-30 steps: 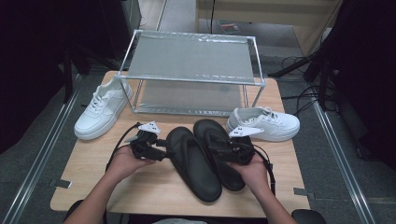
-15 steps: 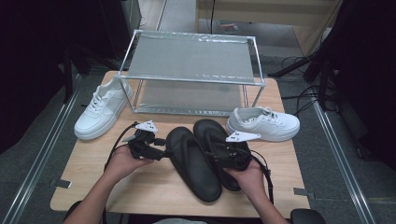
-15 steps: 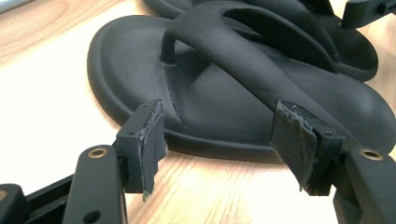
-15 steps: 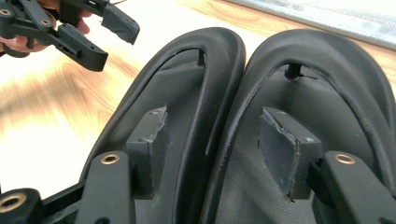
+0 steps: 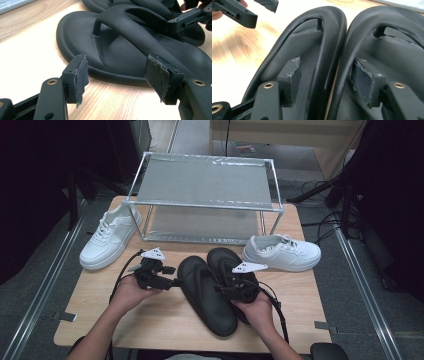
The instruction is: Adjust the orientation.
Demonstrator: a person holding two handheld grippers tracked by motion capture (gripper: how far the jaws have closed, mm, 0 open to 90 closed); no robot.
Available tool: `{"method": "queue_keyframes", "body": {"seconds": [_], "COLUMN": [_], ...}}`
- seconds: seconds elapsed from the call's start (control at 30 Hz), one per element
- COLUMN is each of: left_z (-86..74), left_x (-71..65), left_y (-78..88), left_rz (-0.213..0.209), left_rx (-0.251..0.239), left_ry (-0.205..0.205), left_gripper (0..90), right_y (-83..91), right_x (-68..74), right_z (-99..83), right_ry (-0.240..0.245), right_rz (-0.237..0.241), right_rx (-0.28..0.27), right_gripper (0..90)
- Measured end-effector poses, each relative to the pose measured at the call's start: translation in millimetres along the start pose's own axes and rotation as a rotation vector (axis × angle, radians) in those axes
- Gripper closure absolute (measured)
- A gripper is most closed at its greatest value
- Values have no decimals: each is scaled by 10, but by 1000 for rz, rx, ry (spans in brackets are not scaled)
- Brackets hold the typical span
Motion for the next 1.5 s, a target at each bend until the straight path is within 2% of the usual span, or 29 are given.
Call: {"method": "queue_keyframes", "body": {"seconds": [0.17, 0.37, 0.53, 0.67, 0.77, 0.9, 1.13, 1.23, 1.33, 1.5], "left_z": [12, 12, 20, 26, 32, 51, 36, 27, 5, 12], "left_x": [9, 71, 110, 112, 120, 90, 106, 129, 168, 254], "left_y": [2, 57, 95, 101, 109, 127, 128, 156, 204, 277], "left_rz": [2, 7, 6, -1, 4, -21, 9, 30, 36, 51], "left_rx": [-4, -23, -44, -51, -57, -68, -56, -53, -58, -86], "left_ry": [-2, 20, 40, 43, 49, 66, 43, 33, 41, 83], "left_gripper": [352, 352, 352, 352, 352, 352, 352, 352, 352, 352], "right_y": [-95, -160, -157, -154, -156, -152, -124, -131, -141, -123], "right_x": [-7, -18, -22, -11, -6, -14, -46, -35, -11, -11], "right_z": [-19, -26, -23, -23, -22, -26, -9, -3, 8, 90], "right_ry": [-10, 36, 18, -7, -10, -18, -64, -32, -35, -17], "right_rz": [-25, -88, -95, -98, -98, -93, -107, -118, -114, -122], "right_rx": [4, -6, -4, 4, 3, 0, 10, 13, 14, 12], "right_gripper": [461, 545, 590, 686, 688, 699, 752, 754, 754, 754]}}
Point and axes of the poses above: each handheld gripper's, and its own axes: y roughly backward along the jaws, z roughly out of its top, x roughly to its left, the point moved 9 cm from there along -y, roughly forward along the jaws
